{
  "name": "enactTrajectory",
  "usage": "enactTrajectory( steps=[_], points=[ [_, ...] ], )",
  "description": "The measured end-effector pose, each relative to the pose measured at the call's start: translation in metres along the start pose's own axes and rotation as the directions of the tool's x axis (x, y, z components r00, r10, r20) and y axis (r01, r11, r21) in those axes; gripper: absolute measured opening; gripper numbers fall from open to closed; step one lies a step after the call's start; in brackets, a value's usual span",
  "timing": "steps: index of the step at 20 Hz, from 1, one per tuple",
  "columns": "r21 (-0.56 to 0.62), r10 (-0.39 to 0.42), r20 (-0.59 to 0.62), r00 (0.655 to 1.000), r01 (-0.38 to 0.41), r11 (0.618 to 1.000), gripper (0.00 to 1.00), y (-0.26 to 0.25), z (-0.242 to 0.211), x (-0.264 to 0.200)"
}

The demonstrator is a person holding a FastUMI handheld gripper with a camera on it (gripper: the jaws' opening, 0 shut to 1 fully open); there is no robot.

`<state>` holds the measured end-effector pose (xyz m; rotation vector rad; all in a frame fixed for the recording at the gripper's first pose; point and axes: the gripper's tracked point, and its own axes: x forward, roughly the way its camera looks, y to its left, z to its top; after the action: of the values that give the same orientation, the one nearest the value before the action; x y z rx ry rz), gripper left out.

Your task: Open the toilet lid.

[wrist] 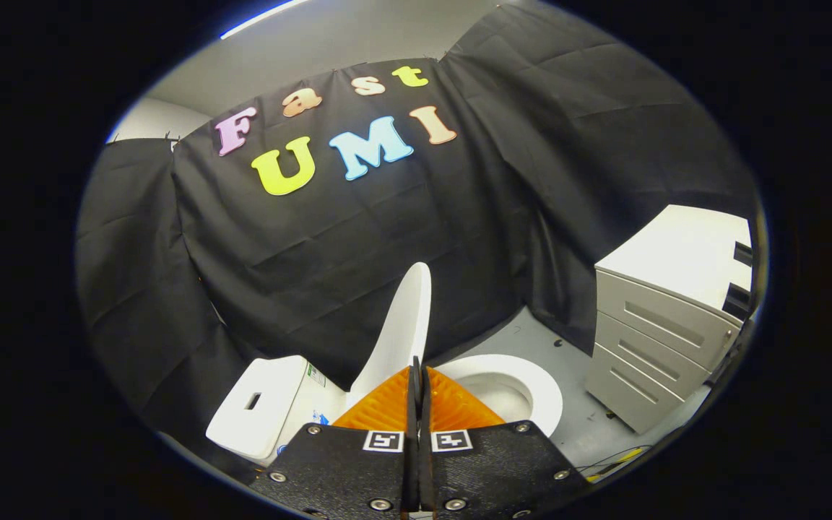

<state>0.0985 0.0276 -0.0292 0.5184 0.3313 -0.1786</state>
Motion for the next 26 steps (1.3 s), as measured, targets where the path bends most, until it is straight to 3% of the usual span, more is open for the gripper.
enactTrajectory(
  steps=[26],
  points=[
    [-0.261, 0.037, 0.035, 0.999, -0.026, 0.965, 0.0, 0.094, 0.017, -0.012]
  ],
)
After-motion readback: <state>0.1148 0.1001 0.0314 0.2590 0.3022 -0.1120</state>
